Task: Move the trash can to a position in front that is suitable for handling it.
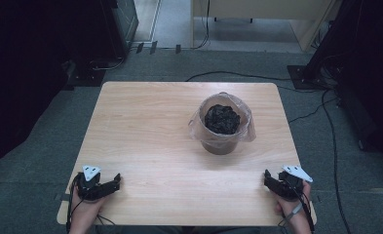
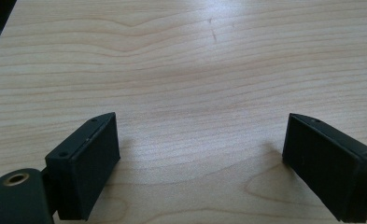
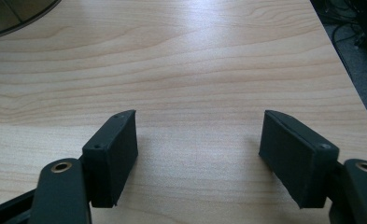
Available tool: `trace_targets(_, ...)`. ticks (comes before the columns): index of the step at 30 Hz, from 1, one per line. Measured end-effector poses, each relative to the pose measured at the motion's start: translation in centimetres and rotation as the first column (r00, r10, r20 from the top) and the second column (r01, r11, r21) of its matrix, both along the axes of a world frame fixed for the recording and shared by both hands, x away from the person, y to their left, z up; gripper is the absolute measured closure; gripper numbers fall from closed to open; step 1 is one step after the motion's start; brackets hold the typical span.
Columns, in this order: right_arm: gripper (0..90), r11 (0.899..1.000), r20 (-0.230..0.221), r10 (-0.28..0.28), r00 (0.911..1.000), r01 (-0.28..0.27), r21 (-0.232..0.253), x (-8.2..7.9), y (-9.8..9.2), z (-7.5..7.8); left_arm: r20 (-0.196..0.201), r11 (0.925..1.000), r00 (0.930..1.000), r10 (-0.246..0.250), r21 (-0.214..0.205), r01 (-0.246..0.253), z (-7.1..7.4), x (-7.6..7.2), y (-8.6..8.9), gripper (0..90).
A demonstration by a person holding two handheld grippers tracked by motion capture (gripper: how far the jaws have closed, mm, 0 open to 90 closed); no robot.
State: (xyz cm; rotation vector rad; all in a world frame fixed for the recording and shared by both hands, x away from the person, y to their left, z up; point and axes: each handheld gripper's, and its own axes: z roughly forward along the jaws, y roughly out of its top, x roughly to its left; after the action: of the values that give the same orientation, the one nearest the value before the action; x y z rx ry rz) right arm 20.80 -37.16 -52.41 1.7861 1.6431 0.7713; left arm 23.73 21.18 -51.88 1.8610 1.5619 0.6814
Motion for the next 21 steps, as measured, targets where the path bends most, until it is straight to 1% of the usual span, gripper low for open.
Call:
trace_targets(7, 27.3, 1.000, -0.002, -0.004, 1.0000, 0.004, -0.004, 0.1, 0.1, 0.0, -0.001, 1.0000, 1.0000, -0.001, 0.002, 0.001, 0.0, -0.1, 0.0, 10.7)
trace_targets(9, 28.5, 1.000, 0.001, -0.003, 1.0000, 0.003, -0.012, 0.0, 0.1, 0.0, -0.001, 1.0000, 1.0000, 0.000, 0.001, 0.000, 0.0, -0.1, 0.0, 10.7)
trace_targets(10, 33.2, 1.000, 0.004, -0.007, 1.0000, 0.007, -0.022, 0.0, 0.2, 0.0, -0.001, 1.0000, 1.0000, 0.000, 0.001, 0.000, 0.0, -0.1, 0.0, 10.7)
trace_targets(11, 37.9, 0.999, 0.013, -0.016, 0.9998, 0.017, -0.045, -0.1, 0.3, 0.1, -0.001, 1.0000, 1.0000, 0.000, 0.001, 0.000, 0.0, -0.1, 0.0, 10.7)
trace_targets(12, 40.0, 0.998, 0.032, -0.015, 0.9994, 0.017, -0.062, -0.2, 0.4, 0.3, -0.001, 1.0000, 1.0000, 0.000, 0.000, 0.000, 0.0, 0.0, 0.0, 10.8)
trace_targets(13, 42.4, 0.999, 0.049, -0.014, 0.9987, 0.016, -0.038, -0.2, 0.4, 0.5, -0.001, 1.0000, 1.0000, -0.001, 0.002, 0.001, 0.0, -0.1, 0.0, 11.5)
trace_targets(14, 42.4, 1.000, 0.066, -0.019, 0.9976, 0.019, -0.001, -0.2, 0.3, 0.7, 0.003, 1.0000, 1.0000, 0.000, 0.000, 0.000, 0.0, -0.1, 0.0, 12.3)
trace_targets(15, 45.9, 0.999, 0.086, -0.027, 0.9959, 0.025, 0.020, -0.2, 0.3, 1.0, 0.003, 1.0000, 1.0000, 0.000, 0.000, 0.000, 0.0, -0.2, 0.0, 12.4)
trace_targets(16, 45.9, 0.999, 0.086, -0.027, 0.9959, 0.025, 0.020, -0.2, 0.3, 1.0, 0.003, 1.0000, 1.0000, -0.003, -0.001, 0.003, 0.0, -0.2, 0.1, 12.4)
trace_targets(17, 47.3, 1.000, 0.131, -0.022, 0.9912, 0.019, 0.025, 0.0, 0.3, 1.7, 0.004, 1.0000, 1.0000, -0.002, 0.002, 0.002, 0.1, -0.2, 0.0, 12.8)
trace_targets(18, 47.3, 1.000, 0.131, -0.022, 0.9912, 0.019, 0.025, 0.0, 0.3, 1.7, 0.004, 1.0000, 1.0000, -0.002, 0.002, 0.002, 0.1, -0.2, 0.0, 13.2)
trace_targets(19, 51.8, 0.998, 0.167, -0.033, 0.9854, 0.025, 0.051, 0.6, 0.1, 2.7, 0.000, 1.0000, 1.0000, -0.004, 0.002, 0.004, 0.1, -0.2, -0.1, 13.2)
trace_targets(20, 53.6, 0.997, 0.178, -0.036, 0.9833, 0.024, 0.071, 0.8, 0.0, 3.0, 0.000, 1.0000, 1.0000, -0.004, 0.002, 0.004, 0.1, -0.2, -0.1, 14.0)
trace_targets(21, 55.9, 0.995, 0.191, -0.045, 0.9805, 0.027, 0.095, 1.2, -0.1, 3.5, 0.000, 0.9997, 1.0000, 0.006, -0.022, -0.006, 0.2, 0.0, -0.2, 14.5)
